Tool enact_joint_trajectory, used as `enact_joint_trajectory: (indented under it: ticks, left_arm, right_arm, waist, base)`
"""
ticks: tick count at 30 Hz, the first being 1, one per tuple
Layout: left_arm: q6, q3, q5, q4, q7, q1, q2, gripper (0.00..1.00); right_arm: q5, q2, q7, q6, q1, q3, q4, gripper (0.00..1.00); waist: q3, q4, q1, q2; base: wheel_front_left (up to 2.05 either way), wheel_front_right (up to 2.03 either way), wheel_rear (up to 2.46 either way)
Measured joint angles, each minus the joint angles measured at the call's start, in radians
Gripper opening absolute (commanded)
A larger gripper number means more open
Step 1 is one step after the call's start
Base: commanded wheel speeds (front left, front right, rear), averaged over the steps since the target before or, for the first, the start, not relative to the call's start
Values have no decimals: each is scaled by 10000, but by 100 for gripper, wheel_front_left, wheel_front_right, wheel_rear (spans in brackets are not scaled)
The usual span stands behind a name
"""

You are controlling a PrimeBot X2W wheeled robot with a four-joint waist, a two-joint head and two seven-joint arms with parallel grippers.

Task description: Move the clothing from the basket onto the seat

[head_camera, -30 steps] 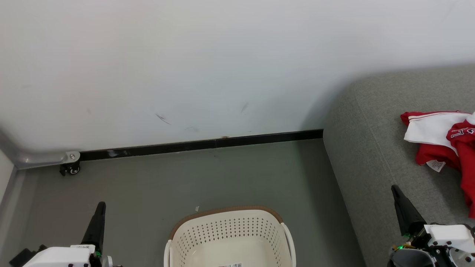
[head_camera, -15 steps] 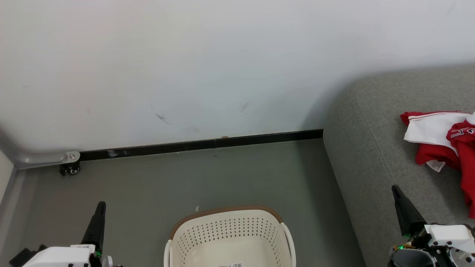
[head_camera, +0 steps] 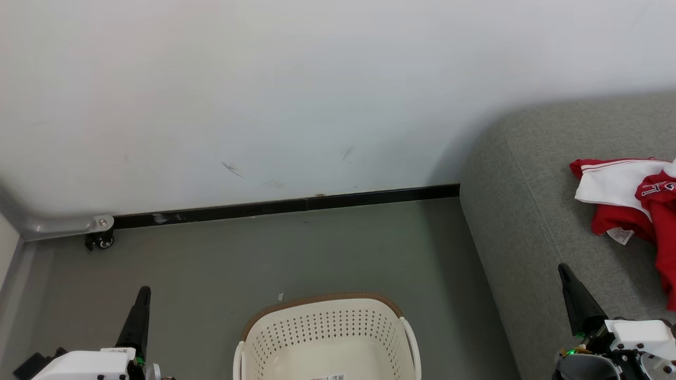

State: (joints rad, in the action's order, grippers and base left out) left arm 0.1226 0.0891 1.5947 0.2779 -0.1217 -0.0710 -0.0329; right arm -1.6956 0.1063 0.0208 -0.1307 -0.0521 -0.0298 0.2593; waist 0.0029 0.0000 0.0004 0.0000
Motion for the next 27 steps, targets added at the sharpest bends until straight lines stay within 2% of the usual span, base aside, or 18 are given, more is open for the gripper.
enact_joint_trajectory:
  ticks: [27]
  left_arm:
    - [0, -12, 2, -10, 13, 0, 0, 0]
  right_arm:
    - [2, -12, 59, 0, -2, -65, 10, 0]
  waist:
    - [1, -1, -1, 0]
  base:
    - [0, 0, 0]
